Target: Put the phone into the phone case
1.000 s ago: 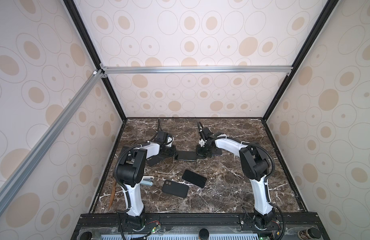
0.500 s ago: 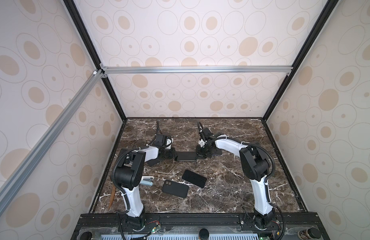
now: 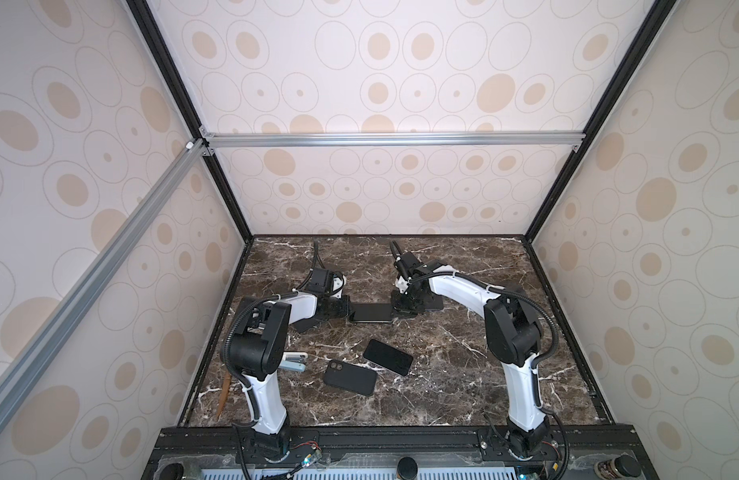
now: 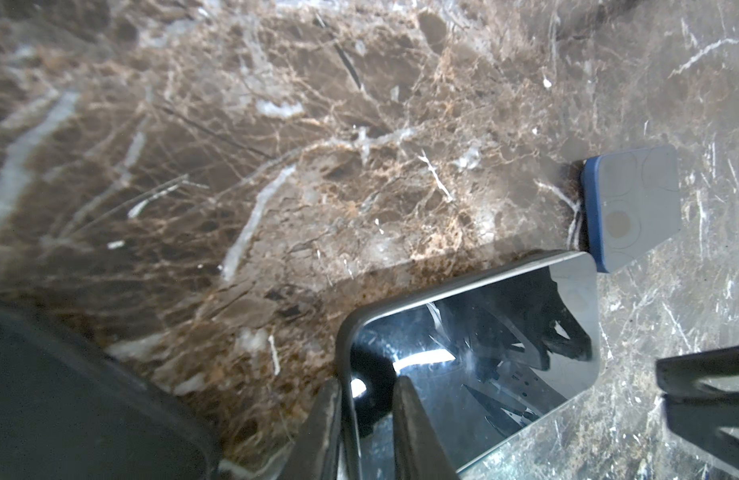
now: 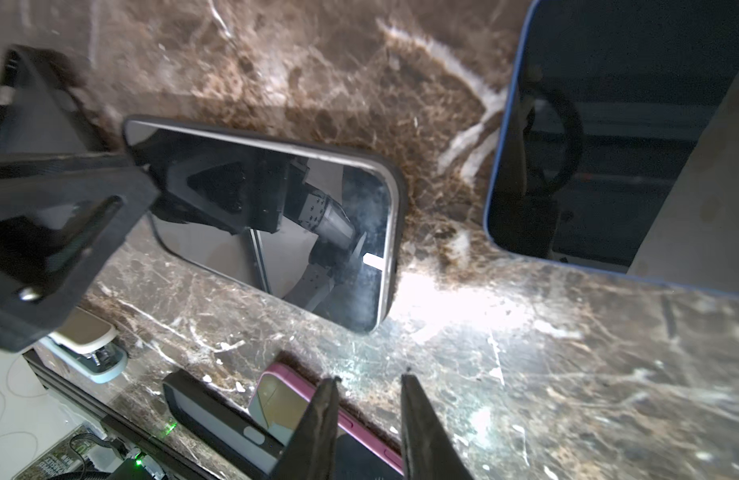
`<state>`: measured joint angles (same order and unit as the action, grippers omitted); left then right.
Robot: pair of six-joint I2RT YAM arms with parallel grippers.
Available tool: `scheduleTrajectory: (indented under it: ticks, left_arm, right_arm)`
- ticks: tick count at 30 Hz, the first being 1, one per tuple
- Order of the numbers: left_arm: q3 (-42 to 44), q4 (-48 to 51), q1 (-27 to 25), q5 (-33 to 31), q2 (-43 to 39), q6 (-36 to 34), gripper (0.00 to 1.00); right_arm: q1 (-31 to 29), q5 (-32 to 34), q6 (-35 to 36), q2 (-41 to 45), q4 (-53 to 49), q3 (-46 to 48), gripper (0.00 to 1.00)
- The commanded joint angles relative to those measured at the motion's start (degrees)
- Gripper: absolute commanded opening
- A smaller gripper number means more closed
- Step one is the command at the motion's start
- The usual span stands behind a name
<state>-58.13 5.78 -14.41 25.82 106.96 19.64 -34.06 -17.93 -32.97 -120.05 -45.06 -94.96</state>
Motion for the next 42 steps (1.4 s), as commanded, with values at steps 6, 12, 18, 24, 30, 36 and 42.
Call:
scheduleTrajectory:
  ticks: [6,12,18,24,30,36,42]
  left_arm:
    - [2.47,10.57,-1.35,-1.33,3.32,-1.75,0.23]
    - [2.4,10.65,-1.37,-1.21,3.55,-1.86,0.22]
    - [2.23,10.57,-1.4,-0.98,3.83,-1.97,0.22]
    - [2.19,10.58,-1.39,-0.88,3.88,-2.04,0.22]
    - [2.23,10.57,-1.36,-0.95,4.04,-2.04,0.21]
    - [2.22,10.61,-1.4,-0.89,4.15,-2.04,0.21]
    - [2.07,10.65,-1.39,-0.84,4.32,-2.08,0.21]
  right_arm:
    - [-0.16,-2.97,-1.68,1.89,6.87,6.15,0.2]
    - [-0.19,-2.4,-1.7,-0.14,8.57,6.01,0.17]
    - [-0.21,-2.68,-2.23,-0.51,10.42,7.12,0.16]
    - [-0.17,-2.35,-1.95,-2.02,10.67,7.74,0.13]
    - [-0.19,-1.76,-1.7,-3.58,9.58,8.21,0.12]
    - [-0.02,-0.07,-1.98,-2.64,9.85,8.79,0.12]
    - [0.33,0.62,-3.1,-2.95,11.41,9.52,0.13]
